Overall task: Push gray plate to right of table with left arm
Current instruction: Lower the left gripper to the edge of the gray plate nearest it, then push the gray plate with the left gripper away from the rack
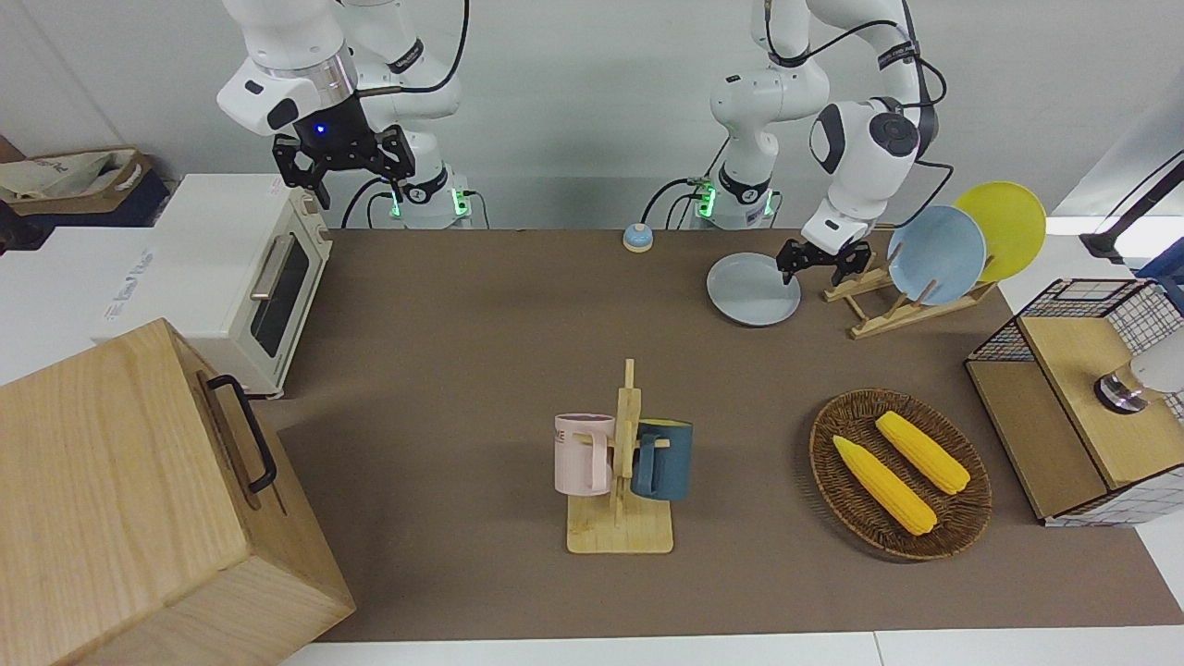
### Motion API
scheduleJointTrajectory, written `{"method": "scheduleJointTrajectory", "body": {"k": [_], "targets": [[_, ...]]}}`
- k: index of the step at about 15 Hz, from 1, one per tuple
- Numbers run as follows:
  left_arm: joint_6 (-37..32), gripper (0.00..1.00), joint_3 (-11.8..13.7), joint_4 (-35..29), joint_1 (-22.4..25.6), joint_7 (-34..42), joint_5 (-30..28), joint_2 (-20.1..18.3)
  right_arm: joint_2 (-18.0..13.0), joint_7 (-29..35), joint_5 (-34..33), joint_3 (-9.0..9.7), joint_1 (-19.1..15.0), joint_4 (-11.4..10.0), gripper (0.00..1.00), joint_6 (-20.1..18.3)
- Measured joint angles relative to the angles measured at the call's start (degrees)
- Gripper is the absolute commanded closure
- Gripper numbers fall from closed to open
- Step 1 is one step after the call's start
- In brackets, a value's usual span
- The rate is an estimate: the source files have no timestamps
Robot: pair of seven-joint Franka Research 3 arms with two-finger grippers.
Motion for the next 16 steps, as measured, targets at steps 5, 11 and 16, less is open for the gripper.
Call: {"method": "scheduleJointTrajectory", "body": {"k": [5,11,16], "targets": [[2.6,0.00,-0.9,-1.5,-0.4,0.0,0.0,0.0,0.0,0.0,0.0,0.00,0.0,0.0,0.017,0.0],[8.0,0.00,-0.9,-4.9,-0.8,0.0,0.0,1.6,0.0,0.0,0.0,0.00,0.0,0.0,0.017,0.0],[11.6,0.00,-0.9,-6.9,-0.8,0.0,0.0,3.1,0.0,0.0,0.0,0.00,0.0,0.0,0.017,0.0]]}}
